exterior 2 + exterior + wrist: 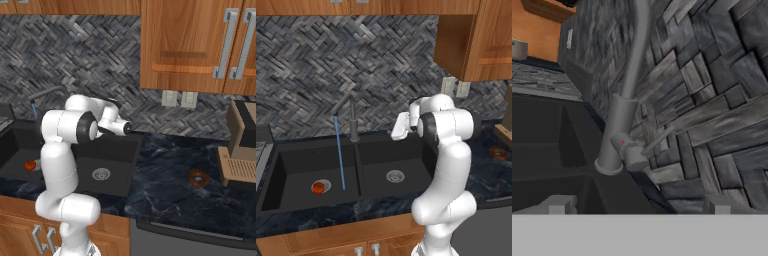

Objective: Turn on the sink faucet. Then move the tomato from the counter to the sink. Turn off the sink. Move the vegetable from the sink to the pot next to the stove. Finally move the pot to the front left burner.

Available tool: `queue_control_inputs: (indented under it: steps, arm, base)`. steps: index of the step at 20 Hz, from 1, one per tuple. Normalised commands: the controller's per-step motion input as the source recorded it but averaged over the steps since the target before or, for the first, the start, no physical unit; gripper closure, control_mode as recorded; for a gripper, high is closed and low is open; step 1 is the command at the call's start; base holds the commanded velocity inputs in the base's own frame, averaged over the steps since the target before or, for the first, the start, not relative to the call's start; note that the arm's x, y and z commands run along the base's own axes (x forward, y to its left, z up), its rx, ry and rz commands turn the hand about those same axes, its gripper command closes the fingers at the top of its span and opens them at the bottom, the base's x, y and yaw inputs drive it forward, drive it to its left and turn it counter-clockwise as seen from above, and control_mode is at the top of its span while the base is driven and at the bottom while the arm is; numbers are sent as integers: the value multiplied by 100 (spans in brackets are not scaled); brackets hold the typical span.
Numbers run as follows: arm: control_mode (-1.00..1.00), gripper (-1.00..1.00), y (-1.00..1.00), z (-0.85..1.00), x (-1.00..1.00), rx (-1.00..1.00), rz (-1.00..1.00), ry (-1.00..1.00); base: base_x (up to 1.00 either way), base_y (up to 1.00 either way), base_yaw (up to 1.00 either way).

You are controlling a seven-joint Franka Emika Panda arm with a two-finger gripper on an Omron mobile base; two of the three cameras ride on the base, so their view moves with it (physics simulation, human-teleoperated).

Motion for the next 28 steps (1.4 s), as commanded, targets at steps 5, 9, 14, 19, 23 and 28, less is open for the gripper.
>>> queue_control_inputs:
  steps: [5, 9, 14, 19, 23, 28]
  arm:
    - [-100, -100, 28, 0, 24, 0, 8, -2]
    - [-100, -100, 38, 0, 7, 0, 7, -1]
    - [-100, -100, 35, 0, 13, 0, 6, 0]
    - [-100, -100, 36, 0, 29, 0, 4, 0]
    - [-100, -100, 16, 0, 29, 0, 4, 0]
    - [-100, -100, 0, -1, 16, 4, 2, 1]
  base:
    - [0, 0, 0]
    - [0, 0, 0]
    - [0, 0, 0]
    - [0, 0, 0]
    - [0, 0, 0]
    - [0, 0, 0]
